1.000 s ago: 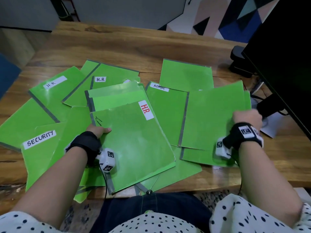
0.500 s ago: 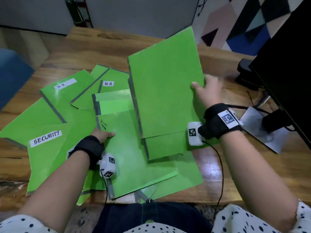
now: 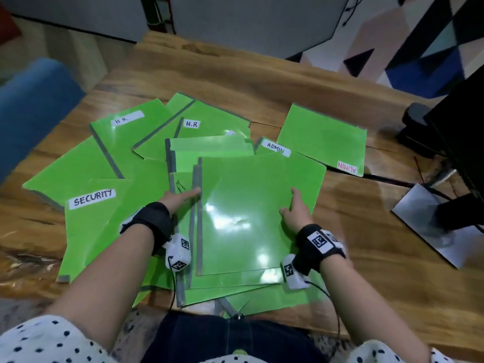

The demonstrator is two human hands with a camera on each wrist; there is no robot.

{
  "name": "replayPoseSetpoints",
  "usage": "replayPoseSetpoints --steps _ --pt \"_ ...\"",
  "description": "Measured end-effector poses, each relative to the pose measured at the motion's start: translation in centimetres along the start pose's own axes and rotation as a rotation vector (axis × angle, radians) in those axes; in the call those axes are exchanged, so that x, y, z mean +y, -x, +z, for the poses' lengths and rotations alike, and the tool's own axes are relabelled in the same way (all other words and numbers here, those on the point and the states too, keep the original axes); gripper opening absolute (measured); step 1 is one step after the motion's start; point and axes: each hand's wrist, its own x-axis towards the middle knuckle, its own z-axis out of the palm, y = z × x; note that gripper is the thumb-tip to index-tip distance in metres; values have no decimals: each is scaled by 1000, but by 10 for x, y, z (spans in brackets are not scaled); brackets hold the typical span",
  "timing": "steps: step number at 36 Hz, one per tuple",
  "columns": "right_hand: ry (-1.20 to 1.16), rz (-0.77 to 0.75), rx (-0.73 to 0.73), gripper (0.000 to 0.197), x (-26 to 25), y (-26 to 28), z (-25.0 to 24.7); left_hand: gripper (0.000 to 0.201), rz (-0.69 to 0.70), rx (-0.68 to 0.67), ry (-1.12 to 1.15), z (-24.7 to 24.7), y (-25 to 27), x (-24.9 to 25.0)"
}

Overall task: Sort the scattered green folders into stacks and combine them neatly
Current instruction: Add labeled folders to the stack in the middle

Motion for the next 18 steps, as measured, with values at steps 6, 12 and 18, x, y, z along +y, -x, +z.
replayPoseSetpoints --steps 6,12,18 --pt "90 -40 -101 70 -18 -2 37 105 -3 110 -88 6 -5 0" --pt "178 98 97 57 -1 -29 13 96 -21 112 -194 2 -3 0" --pt "-88 498 123 47 28 -52 -24 96 -19 122 -205 3 1 2"
